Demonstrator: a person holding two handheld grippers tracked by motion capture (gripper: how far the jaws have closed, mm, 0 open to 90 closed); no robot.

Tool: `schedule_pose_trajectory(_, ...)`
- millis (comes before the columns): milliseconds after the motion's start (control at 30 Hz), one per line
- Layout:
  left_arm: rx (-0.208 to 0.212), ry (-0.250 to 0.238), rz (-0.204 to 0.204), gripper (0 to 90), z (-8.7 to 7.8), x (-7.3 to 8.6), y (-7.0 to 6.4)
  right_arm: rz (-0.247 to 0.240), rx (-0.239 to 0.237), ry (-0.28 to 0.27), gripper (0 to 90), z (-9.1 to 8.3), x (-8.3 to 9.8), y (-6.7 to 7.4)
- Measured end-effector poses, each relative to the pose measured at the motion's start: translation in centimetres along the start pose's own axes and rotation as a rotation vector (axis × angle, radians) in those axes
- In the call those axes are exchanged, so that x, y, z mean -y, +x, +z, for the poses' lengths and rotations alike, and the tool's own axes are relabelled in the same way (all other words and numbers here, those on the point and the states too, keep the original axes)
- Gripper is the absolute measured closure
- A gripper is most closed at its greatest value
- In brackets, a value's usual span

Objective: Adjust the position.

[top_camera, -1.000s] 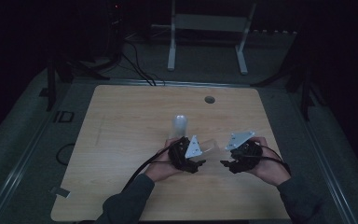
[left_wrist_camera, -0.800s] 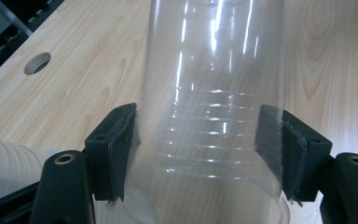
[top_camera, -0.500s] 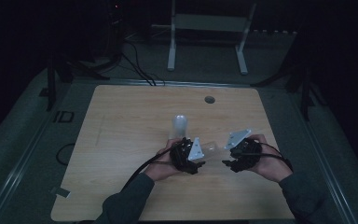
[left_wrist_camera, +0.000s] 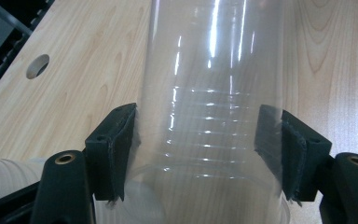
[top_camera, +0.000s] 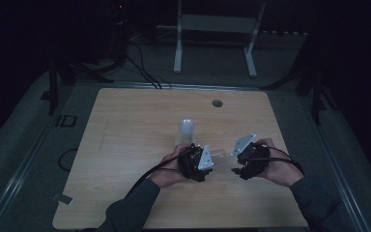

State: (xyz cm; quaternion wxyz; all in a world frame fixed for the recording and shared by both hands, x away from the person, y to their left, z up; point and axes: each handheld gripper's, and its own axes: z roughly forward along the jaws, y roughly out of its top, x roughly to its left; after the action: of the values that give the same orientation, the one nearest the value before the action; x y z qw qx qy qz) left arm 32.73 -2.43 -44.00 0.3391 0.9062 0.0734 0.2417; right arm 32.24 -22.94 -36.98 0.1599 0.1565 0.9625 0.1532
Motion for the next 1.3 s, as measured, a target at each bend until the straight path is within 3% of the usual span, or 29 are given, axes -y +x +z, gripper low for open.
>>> schedule_pose_trajectory(800, -0.056, 0.035, 0.117, 30.7, -0.3, -1.1, -0.4, -0.018, -0.045, 0.068, 36.3, -0.2, -0.9, -0.6)
schedule_pose_trajectory(1300, -0.049, 0.040, 0.148, 30.7, -0.2, -1.5, -0.8, -0.070, -0.076, 0.101, 35.9, -0.2, -2.0, -0.5)
